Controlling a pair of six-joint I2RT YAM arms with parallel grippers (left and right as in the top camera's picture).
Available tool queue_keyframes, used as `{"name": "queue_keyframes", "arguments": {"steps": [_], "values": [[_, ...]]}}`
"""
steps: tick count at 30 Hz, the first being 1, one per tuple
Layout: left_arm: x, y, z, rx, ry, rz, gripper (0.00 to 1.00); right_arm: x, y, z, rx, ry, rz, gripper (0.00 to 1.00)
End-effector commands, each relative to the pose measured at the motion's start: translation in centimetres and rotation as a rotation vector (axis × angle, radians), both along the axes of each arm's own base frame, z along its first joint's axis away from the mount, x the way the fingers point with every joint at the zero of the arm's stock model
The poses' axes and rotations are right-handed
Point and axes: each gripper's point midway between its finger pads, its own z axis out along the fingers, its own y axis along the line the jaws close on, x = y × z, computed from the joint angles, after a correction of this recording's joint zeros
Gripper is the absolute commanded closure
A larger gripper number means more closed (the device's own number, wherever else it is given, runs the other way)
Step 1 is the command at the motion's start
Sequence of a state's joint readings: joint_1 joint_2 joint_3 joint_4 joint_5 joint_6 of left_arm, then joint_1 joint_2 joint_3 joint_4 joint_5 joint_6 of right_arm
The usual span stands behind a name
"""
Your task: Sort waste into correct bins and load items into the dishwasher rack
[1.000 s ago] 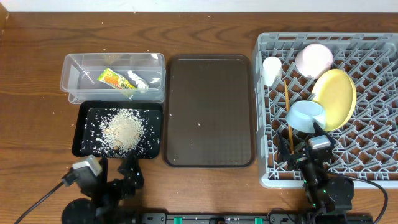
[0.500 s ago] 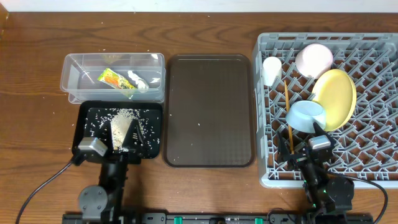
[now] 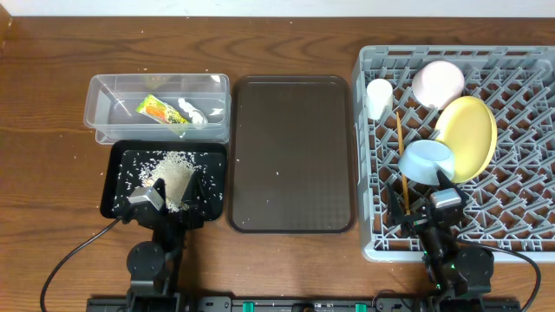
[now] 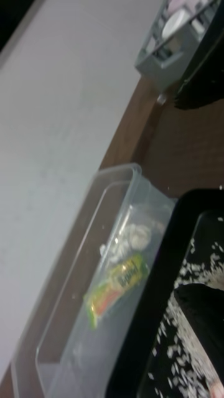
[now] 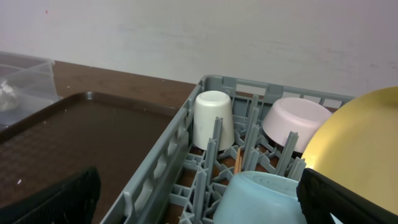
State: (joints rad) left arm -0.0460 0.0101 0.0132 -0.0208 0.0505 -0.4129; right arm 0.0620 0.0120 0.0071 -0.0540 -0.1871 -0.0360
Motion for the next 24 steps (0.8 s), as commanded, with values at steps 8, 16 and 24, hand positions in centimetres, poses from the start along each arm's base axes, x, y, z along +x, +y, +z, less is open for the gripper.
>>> {"name": "queue_keyframes", "arguments": {"steps": [8,16,24], "values": [[-0.16,1.11,-1.44,0.340,0.047,0.032,0.08,0.02,-0.25,-0.03,0.013,0.002,-0.010,0.01],[-0.15,1.02,-1.49,0.350,0.048,0.025,0.08,0.02,-0.25,-0.03,0.013,0.002,-0.010,0.01],[-0.15,1.02,-1.50,0.350,0.049,0.025,0.08,0.02,-0.25,-0.03,0.013,0.002,-0.010,0.01]]}}
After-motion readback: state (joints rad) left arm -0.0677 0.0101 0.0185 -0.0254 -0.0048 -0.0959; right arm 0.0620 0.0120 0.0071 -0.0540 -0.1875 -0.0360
